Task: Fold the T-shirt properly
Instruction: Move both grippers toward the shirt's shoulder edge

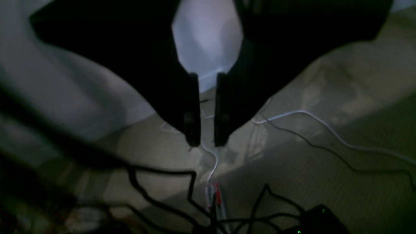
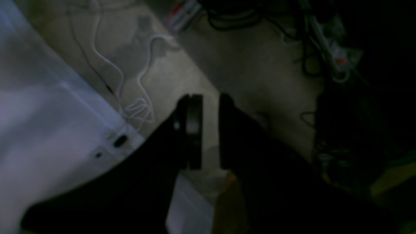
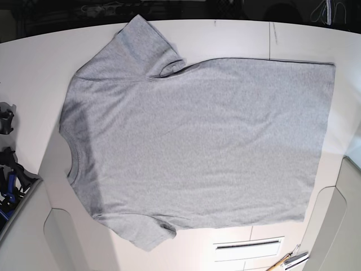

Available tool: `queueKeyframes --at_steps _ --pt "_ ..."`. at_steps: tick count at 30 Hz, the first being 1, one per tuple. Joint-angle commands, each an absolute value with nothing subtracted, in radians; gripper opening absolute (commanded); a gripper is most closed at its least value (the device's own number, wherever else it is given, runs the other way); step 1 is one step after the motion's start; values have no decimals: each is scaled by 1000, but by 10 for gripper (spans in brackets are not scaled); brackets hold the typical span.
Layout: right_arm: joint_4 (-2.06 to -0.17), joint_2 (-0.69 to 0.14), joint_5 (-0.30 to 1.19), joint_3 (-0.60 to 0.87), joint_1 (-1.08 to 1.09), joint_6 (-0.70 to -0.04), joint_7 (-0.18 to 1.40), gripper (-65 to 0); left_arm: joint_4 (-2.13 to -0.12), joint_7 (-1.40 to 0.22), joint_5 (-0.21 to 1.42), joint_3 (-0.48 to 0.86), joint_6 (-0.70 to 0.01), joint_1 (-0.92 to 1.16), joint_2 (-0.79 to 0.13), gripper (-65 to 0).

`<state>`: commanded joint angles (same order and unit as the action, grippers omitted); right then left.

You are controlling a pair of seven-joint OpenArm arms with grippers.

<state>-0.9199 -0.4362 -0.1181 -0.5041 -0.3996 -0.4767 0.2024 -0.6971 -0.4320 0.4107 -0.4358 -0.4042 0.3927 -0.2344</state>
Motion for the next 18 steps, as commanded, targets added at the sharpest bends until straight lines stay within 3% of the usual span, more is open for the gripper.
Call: queueKeyframes --at_steps 5,10,15,18 --pt "-1188 -558 -59 -503 -532 -476 241 -567 -964 -626 483 -353 -405 527 -260 -566" --pt "-1414 -647 -59 -482 -634 -476 241 -567 -1187 -636 483 -154 -405 675 -264 -566" --pt "-1612 -665 33 -333 -727 -484 301 -567 -1416 -636 500 41 -409 828 -264 -566" --pt "-1714 -665 143 -249 -758 -553 403 -567 -1527 -636 572 122 -409 913 -264 -566"
